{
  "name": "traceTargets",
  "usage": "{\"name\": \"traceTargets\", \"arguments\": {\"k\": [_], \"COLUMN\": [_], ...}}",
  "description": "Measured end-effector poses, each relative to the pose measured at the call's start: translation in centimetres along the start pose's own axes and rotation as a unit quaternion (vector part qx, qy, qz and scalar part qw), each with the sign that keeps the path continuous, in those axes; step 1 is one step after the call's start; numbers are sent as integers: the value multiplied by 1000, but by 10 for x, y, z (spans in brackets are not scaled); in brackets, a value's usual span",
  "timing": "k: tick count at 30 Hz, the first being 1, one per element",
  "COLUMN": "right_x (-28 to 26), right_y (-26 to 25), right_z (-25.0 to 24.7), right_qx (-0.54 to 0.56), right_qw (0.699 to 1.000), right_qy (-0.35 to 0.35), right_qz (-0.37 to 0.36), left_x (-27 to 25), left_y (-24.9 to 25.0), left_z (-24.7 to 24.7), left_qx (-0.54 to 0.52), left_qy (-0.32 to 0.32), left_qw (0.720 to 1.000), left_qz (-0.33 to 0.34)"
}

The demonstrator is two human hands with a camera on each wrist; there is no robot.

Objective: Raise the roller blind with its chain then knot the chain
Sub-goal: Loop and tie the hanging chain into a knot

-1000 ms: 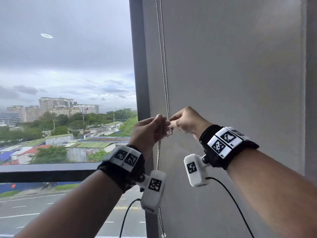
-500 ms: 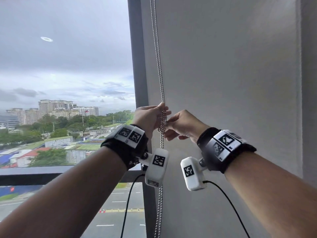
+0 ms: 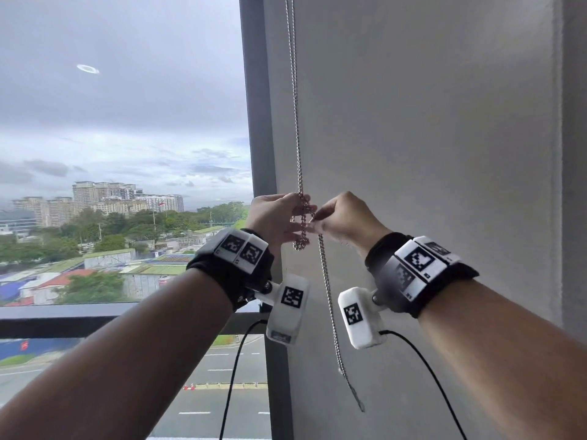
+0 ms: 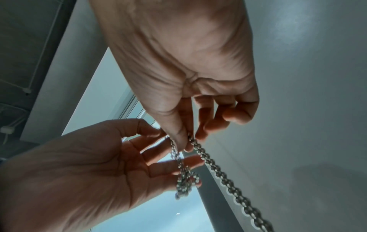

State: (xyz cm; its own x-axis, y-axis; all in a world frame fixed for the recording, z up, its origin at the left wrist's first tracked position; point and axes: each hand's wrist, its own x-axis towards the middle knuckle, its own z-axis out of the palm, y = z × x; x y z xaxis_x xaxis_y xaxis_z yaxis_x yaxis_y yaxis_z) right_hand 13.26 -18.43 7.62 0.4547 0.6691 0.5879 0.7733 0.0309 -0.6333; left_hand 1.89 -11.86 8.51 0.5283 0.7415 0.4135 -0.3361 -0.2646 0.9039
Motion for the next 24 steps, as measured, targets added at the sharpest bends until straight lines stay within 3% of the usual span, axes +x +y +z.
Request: {"name": "traceTargets", "arguments": {"k": [4,15,24], "right_x": [8,21,21], "right_y": [-4,-14,-12], "right_z": [-6,5,10], "right_qx": [-26,165,155], "right_qw": [999,985,987], "right_qy": [39,34,30], "right_qz": [-21,38,13], "left_x": [0,-2,0], "left_y": [-3,-15,-22], "left_z": [-2,-1,-3], "left_qx": [39,27,6], "left_qy": [9,41,13], "left_qw": [999,999,1000], "left_qz": [2,-3,-24]}}
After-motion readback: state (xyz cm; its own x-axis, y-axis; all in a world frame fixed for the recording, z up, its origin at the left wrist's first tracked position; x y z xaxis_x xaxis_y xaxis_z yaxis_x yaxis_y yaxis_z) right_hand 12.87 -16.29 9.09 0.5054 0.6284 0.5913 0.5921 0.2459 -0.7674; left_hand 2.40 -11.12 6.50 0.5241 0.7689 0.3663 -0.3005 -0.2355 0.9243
